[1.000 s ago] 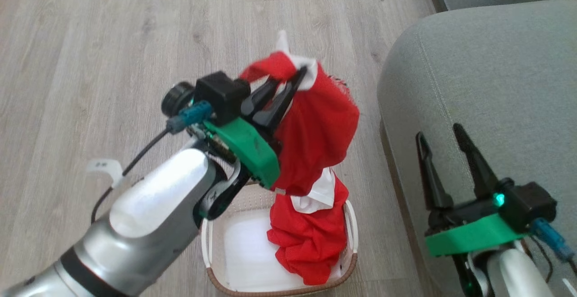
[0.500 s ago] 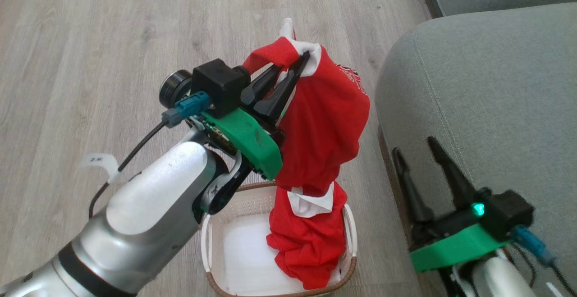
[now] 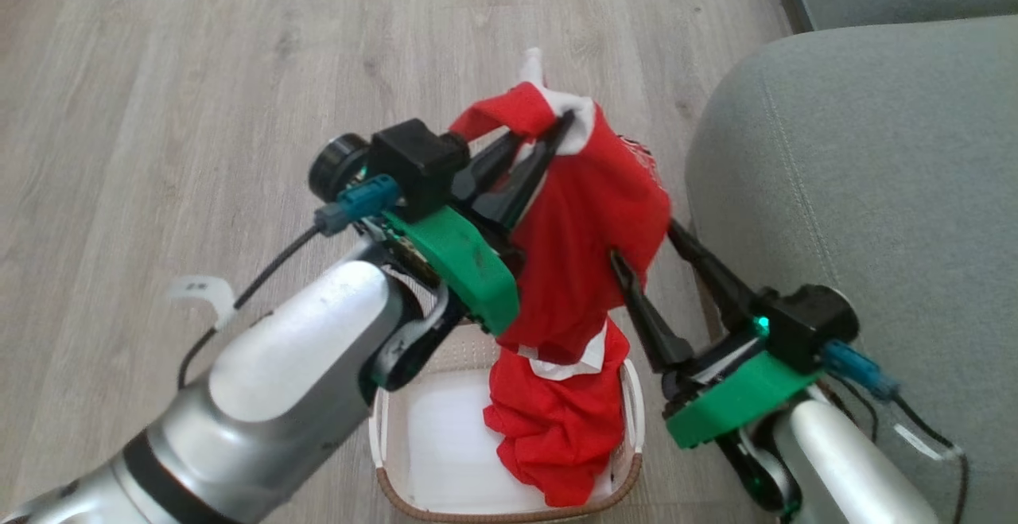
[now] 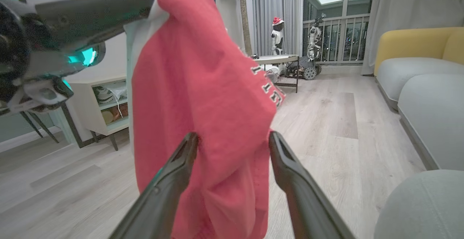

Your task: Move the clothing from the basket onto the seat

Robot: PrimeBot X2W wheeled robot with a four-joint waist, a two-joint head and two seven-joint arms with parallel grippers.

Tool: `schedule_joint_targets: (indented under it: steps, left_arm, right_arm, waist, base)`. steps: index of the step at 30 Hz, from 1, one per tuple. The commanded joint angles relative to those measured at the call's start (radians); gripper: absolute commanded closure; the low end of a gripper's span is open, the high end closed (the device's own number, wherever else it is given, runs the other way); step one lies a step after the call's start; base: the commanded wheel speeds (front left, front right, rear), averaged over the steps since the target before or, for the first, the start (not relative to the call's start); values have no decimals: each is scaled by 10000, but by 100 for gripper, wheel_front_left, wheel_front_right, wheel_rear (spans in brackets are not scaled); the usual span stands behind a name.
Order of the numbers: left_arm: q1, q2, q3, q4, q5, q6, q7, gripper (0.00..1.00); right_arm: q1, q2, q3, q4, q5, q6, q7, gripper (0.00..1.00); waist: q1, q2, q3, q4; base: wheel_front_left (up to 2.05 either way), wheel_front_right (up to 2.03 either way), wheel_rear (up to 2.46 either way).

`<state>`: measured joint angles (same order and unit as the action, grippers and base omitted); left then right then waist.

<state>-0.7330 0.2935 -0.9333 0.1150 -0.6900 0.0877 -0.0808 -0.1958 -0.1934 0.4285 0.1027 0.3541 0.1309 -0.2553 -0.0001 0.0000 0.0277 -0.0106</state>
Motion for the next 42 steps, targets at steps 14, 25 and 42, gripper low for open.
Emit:
schedule_joint_targets:
  steps: [14, 25, 42]
  left_arm:
    - [-494, -593, -184, -93, -212, -305, -29, 100]
    - [-416, -589, -252, 120, -321, -287, -30, 100]
    - [-222, -258, -146, 141, -382, -43, -119, 100]
  right_arm:
    - [-1936, 41, 1586, 1991, 1161, -2, -31, 0]
    - [-2111, 161, 1573, 1892, 1242, -2, -62, 100]
    - [-1429, 53, 434, 752, 716, -2, -64, 100]
  waist:
    - [1, 0, -213, 739]
    - [1, 0, -260, 985]
    - [1, 0, -160, 579]
  base:
    - [0, 0, 0]
    - [0, 0, 0]
    - [0, 0, 0]
